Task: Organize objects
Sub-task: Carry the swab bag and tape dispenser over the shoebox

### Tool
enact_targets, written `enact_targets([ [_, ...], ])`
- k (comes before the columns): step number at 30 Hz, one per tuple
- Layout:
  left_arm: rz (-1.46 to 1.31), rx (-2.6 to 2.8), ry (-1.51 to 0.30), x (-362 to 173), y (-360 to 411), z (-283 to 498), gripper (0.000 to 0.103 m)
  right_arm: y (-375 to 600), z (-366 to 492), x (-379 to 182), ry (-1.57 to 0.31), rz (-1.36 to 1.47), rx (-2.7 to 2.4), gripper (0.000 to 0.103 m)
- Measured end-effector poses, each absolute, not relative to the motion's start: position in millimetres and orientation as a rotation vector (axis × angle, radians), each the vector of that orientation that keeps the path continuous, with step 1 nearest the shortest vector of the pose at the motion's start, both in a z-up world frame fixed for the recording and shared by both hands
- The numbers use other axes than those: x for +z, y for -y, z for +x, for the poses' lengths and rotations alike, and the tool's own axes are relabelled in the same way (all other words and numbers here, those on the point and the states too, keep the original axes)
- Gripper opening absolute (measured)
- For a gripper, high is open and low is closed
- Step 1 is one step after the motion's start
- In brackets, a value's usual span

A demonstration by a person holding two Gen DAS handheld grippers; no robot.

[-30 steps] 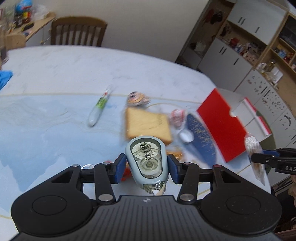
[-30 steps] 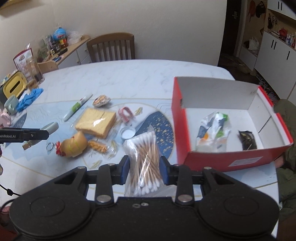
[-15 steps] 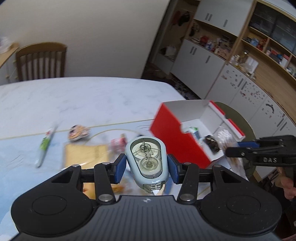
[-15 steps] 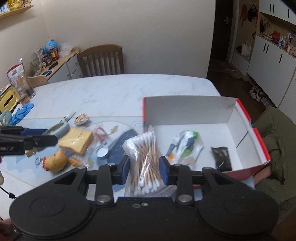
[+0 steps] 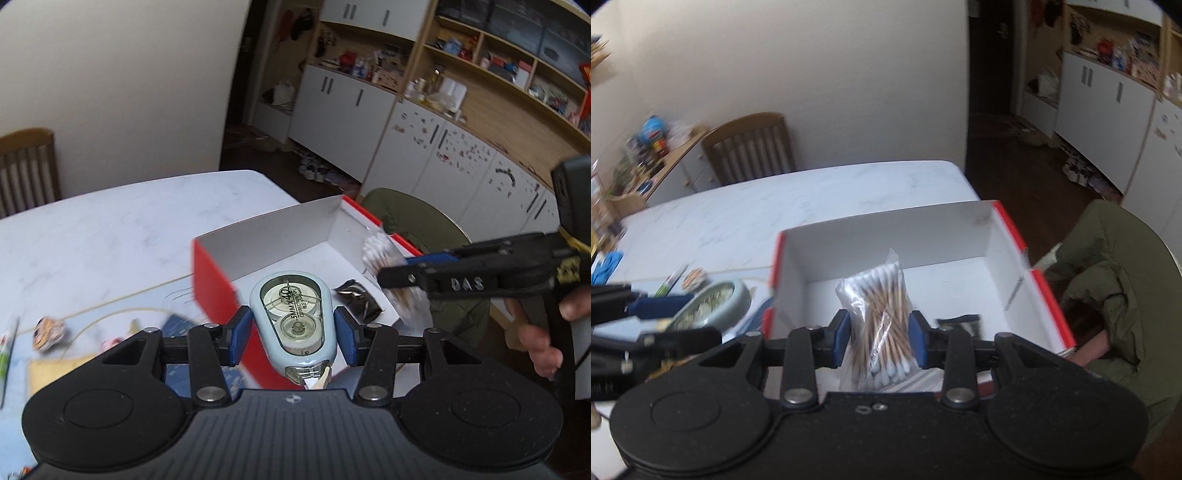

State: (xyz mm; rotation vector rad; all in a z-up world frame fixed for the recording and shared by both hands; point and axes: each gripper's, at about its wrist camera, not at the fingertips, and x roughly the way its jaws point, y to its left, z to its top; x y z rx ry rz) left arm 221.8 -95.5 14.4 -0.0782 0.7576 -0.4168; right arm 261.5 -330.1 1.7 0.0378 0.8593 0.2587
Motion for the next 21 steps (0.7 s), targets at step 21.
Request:
enact_targets([
  [21, 0.098, -0.415, -0.927, -48, 202, 303, 0.047, 384, 323, -59, -0.983, 0.112, 0.197, 0.028],
])
